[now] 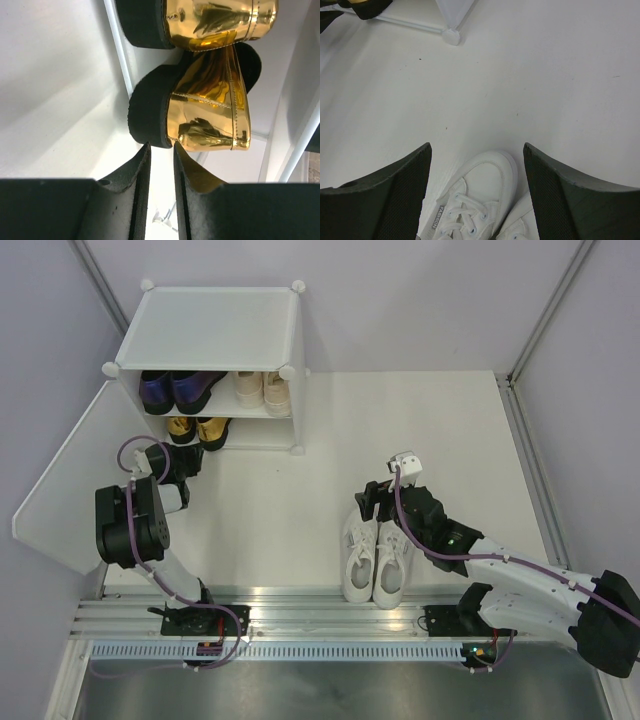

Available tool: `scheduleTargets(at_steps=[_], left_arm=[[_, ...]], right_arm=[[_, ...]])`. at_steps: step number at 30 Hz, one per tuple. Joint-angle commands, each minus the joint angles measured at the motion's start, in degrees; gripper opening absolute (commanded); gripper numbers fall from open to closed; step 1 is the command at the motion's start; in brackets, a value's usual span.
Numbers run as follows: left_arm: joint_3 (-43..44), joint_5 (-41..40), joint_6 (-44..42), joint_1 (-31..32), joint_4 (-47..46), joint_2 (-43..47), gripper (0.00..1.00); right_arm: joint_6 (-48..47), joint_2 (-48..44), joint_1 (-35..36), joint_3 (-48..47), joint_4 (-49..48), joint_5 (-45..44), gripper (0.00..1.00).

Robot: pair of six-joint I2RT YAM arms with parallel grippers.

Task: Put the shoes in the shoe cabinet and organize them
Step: Place the shoe in the shoe cabinet.

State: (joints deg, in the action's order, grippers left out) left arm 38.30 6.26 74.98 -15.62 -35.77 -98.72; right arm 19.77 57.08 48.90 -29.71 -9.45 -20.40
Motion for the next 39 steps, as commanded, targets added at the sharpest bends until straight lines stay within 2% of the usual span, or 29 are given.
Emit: scheduleTargets(at_steps=[1, 20, 34, 39], left_arm=[[-0.51, 1.73, 0.78, 0.15, -2.99, 2.30, 0.28], [6.95, 2.97, 3.77, 1.99, -7.30, -5.26, 0.26], [12.32, 1.03, 0.43, 1.99, -4.66, -6.58, 0.26], [9.60, 5.51, -2.91, 2.17, -8.78, -4.47, 0.39]], right_arm=[[0.27, -0.30, -0.13, -1.93, -1.88, 0.72, 0.78], [-0.17, 1.10, -0.13, -2.28, -1.97, -0.34, 0.78], [-0.35, 2.25, -0.12, -2.63, -1.97, -0.87, 0.78], [-0.43, 1.72, -0.04, -2.63, -1.80, -0.69, 0.78]])
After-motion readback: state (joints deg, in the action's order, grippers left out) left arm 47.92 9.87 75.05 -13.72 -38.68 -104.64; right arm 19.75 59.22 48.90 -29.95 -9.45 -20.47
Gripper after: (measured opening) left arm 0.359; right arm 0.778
